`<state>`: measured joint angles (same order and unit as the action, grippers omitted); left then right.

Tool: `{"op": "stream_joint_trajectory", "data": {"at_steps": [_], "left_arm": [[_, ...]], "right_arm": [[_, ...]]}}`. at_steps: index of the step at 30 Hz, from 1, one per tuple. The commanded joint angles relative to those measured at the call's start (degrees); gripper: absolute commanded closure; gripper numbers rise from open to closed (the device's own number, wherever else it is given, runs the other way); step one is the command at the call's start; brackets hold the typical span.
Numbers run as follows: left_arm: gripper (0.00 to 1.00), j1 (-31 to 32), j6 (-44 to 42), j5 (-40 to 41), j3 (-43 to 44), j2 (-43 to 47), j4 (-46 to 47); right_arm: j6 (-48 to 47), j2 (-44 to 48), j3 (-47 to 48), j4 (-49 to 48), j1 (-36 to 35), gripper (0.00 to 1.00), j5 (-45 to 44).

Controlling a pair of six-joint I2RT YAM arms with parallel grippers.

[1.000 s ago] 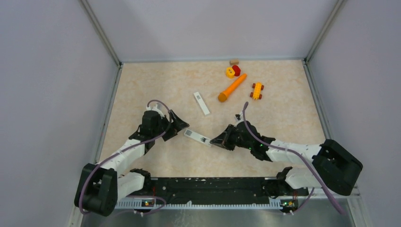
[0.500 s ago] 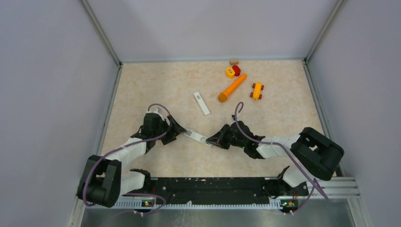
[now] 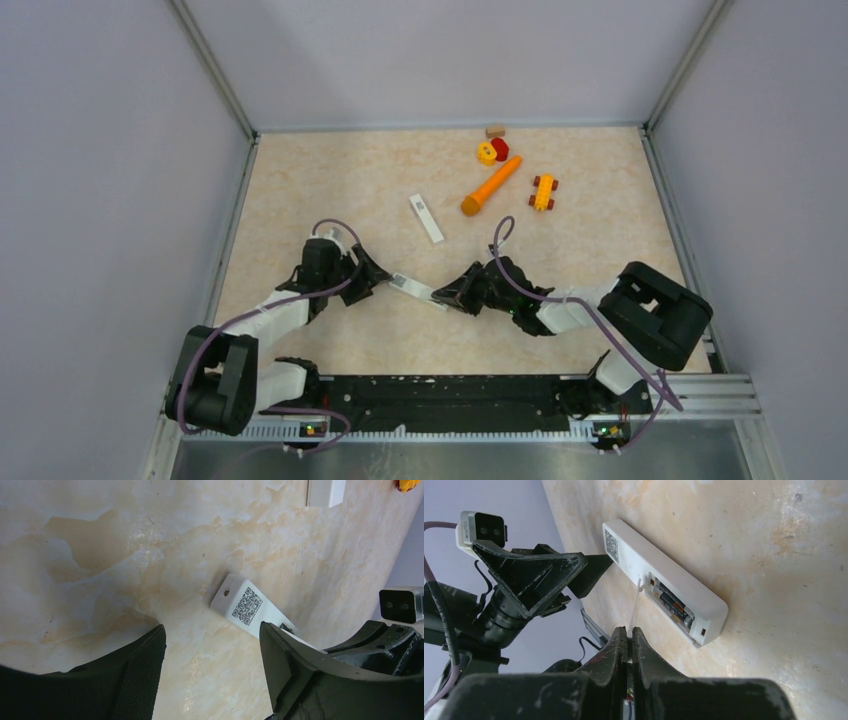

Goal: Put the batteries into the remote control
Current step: Load the battery cover into the remote control.

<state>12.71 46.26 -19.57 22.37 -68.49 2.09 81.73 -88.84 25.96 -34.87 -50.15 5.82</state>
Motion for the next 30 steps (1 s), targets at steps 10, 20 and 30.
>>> {"op": "stream_joint_trajectory", "data": {"at_steps": [10, 20, 30], "left_arm": [[0.30, -0.6, -1.2, -0.7, -1.2, -0.7, 1.1], [0.34, -0.8, -1.2, -1.5, -1.1, -1.5, 1.7], [0.36, -1.2, -1.9, -2.0, -0.7, -2.4, 2.1]], "right_arm": [[1.1, 2.9, -0.3, 3.4, -0.4, 1.00, -3.7], [2.7, 1.3, -1.3, 3.2, -0.3, 1.00, -1.7], [1.8, 2.7, -1.5, 6.1, -0.3, 1.00, -2.3]]}}
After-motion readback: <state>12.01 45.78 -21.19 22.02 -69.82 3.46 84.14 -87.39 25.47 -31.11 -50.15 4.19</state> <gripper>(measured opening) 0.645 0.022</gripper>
